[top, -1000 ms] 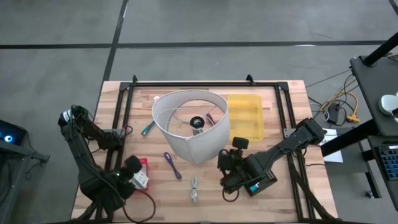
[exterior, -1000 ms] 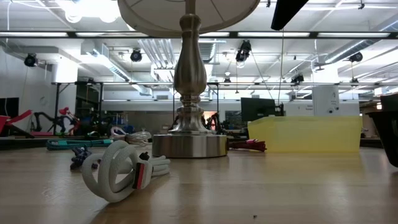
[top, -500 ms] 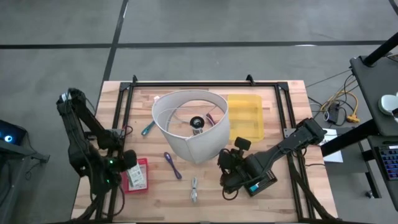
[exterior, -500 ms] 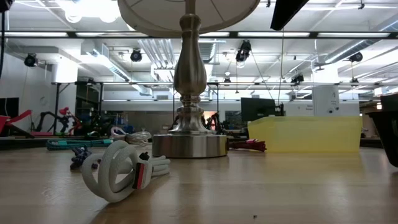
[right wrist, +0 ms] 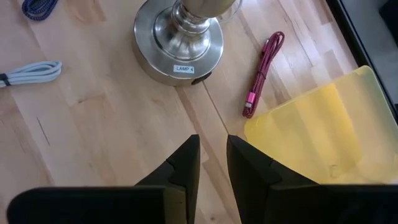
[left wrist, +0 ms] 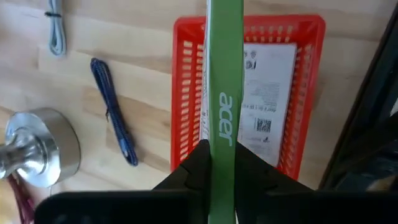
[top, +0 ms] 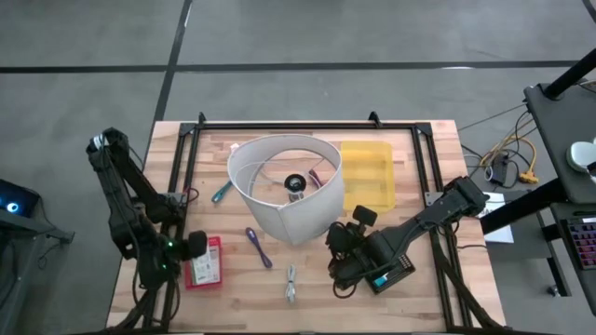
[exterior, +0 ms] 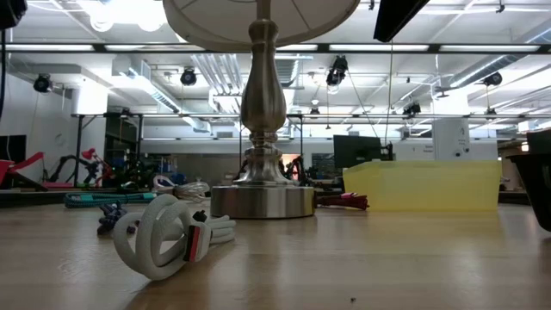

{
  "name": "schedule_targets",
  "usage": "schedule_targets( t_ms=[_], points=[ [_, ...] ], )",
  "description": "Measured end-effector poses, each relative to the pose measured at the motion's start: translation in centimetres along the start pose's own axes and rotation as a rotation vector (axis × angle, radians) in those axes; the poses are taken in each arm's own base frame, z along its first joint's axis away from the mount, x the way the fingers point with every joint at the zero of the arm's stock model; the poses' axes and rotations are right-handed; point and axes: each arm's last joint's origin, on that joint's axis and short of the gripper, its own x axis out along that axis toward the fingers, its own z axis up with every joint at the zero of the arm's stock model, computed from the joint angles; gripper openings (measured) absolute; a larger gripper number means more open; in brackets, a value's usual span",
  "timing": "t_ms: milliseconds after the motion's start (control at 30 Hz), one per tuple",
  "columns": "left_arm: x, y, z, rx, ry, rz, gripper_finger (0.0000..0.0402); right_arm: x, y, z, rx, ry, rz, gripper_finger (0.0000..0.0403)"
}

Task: Pick and place items into bin
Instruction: Put the card reader box into the red bin

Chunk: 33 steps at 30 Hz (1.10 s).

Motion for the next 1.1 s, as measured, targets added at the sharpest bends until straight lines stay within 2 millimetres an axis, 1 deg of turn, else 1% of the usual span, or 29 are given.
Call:
schedule_targets(
  t_ms=[133, 267, 333, 467, 667, 800, 933, 1100],
  points=[
    [0.7, -0.2, 0.0, 0.012, 0.009, -0.005, 0.0041, 0.0, 0.0, 0.0, -0.002, 0.0, 0.0, 0.0068],
    [1.8, -0.7, -0.5, 0.089, 0.054, -0.022, 0.0047, 0.0, 0.0, 0.0, -0.002, 0.0, 0.001, 0.0068],
    [2.1, -0.9, -0.7, 0.096, 0.065, -0.024, 0.0048, 0.0, 0.0, 0.0, -0.002, 0.0, 0.001, 0.0068],
    [2.3, -1.0, -0.9, 0.098, 0.076, -0.039, 0.005, 0.0, 0.0, 0.0, -0.002, -0.001, 0.001, 0.0068],
    [2.1, -1.0, -0.8, 0.087, 0.056, -0.071, 0.0056, 0.0, 0.0, 0.0, 0.0, -0.002, 0.003, 0.0068],
    [1.6, -0.7, -0.5, 0.076, 0.034, -0.062, 0.0089, 0.0, 0.0, 0.0, 0.002, -0.001, 0.003, 0.0068],
    [1.3, -0.5, -0.2, 0.023, 0.012, -0.066, 0.0142, 0.0, 0.0, 0.0, 0.01, -0.001, 0.003, 0.0068],
    [0.8, -0.4, -0.2, 0.022, 0.018, -0.079, 0.0211, 0.0, 0.0, 0.0, 0.011, -0.002, 0.003, 0.0068]
  ],
)
